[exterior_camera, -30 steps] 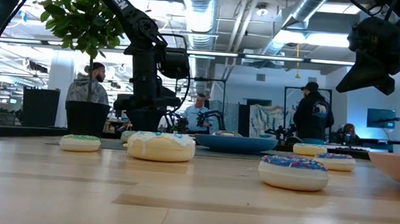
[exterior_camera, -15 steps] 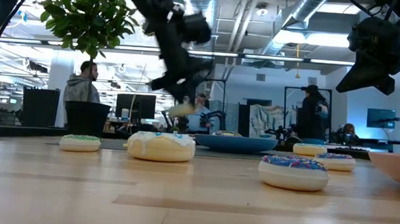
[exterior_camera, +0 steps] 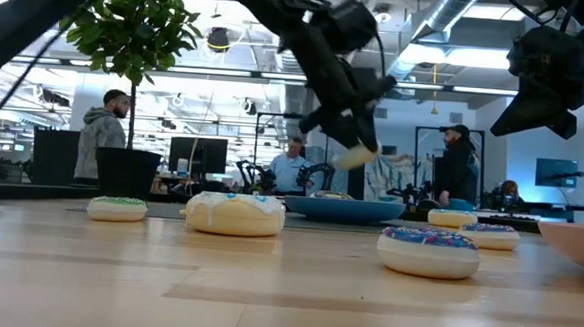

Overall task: Pick & Place donuts
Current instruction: Put the large light blue donut on the blue plate

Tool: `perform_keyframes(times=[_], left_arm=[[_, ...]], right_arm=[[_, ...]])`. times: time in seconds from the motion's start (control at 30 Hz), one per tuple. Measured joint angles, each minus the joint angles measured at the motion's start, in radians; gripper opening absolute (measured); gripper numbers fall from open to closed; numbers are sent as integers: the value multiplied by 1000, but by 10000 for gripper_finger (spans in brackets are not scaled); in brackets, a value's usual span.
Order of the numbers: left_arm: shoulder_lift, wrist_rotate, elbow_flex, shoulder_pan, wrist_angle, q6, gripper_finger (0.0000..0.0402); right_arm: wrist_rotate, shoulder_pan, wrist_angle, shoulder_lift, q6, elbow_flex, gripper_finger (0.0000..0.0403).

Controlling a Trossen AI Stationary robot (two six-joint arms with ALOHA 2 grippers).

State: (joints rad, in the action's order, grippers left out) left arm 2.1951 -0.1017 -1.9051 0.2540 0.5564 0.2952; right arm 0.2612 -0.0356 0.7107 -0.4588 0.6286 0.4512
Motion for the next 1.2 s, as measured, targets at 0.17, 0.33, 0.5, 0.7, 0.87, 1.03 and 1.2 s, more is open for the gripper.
perform_keyframes(times=[0.17,0.33,0.5,0.7,0.87,1.03,1.2], left_arm=[[135,4,-158,6,98,-43,132],[215,28,-252,6,126,-73,132],[233,41,-252,6,122,-110,132],[232,29,-252,9,72,-145,132],[232,26,-252,9,66,-171,132],[231,-33,-252,9,62,-173,136],[231,-34,-252,10,58,-182,151]], right_arm=[[0,0,0,1,0,0,1],[1,0,1,1,0,0,1],[2,0,3,1,0,0,1],[2,0,3,1,0,0,1],[2,0,3,1,0,0,1],[2,0,3,1,0,0,1],[2,0,3,1,0,0,1]])
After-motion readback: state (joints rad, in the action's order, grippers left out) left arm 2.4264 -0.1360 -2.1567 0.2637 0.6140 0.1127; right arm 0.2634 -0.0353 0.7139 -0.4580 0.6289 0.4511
